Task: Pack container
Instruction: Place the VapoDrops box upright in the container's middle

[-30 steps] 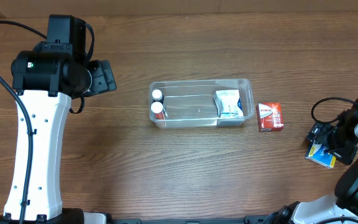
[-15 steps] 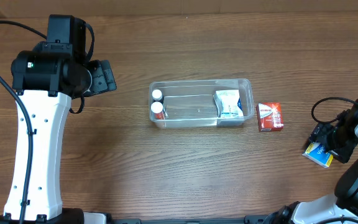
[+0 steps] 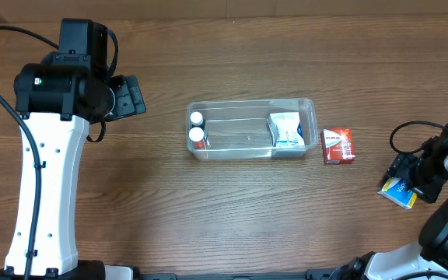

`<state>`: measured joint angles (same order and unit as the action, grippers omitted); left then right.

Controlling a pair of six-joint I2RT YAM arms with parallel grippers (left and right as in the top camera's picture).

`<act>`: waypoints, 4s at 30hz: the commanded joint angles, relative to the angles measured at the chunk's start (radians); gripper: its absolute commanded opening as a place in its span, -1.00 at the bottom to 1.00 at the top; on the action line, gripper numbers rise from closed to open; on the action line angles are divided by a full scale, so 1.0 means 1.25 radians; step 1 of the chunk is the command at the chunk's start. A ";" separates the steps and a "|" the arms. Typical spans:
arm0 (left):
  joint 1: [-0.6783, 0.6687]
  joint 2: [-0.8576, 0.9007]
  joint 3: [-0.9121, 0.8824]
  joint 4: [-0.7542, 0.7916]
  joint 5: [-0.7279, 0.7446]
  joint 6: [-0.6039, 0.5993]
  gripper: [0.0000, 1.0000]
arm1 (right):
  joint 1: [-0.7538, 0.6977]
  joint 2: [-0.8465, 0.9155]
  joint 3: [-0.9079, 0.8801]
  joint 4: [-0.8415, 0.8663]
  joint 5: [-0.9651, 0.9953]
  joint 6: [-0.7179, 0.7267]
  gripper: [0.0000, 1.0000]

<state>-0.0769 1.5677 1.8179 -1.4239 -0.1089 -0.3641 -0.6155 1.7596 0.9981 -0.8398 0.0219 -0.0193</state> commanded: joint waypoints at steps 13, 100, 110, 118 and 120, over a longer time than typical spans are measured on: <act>-0.002 -0.004 -0.003 0.000 0.003 0.017 0.76 | 0.042 -0.158 0.193 -0.167 -0.040 0.018 0.29; -0.002 -0.004 -0.003 -0.011 0.001 0.022 0.75 | 0.857 0.093 0.417 -0.156 -0.011 0.306 0.87; -0.002 -0.004 -0.003 -0.013 0.001 0.022 0.76 | 0.712 -0.063 0.692 -0.356 0.229 0.314 1.00; -0.002 -0.004 -0.003 -0.012 0.001 0.022 0.76 | 0.426 -0.060 0.608 -0.409 0.033 0.133 1.00; -0.002 -0.004 -0.003 -0.012 0.001 0.022 0.76 | 0.411 -0.040 0.538 -0.405 -0.005 0.070 1.00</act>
<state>-0.0769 1.5677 1.8179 -1.4406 -0.1089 -0.3592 -0.0757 1.6581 1.7809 -1.3464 0.1127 0.1864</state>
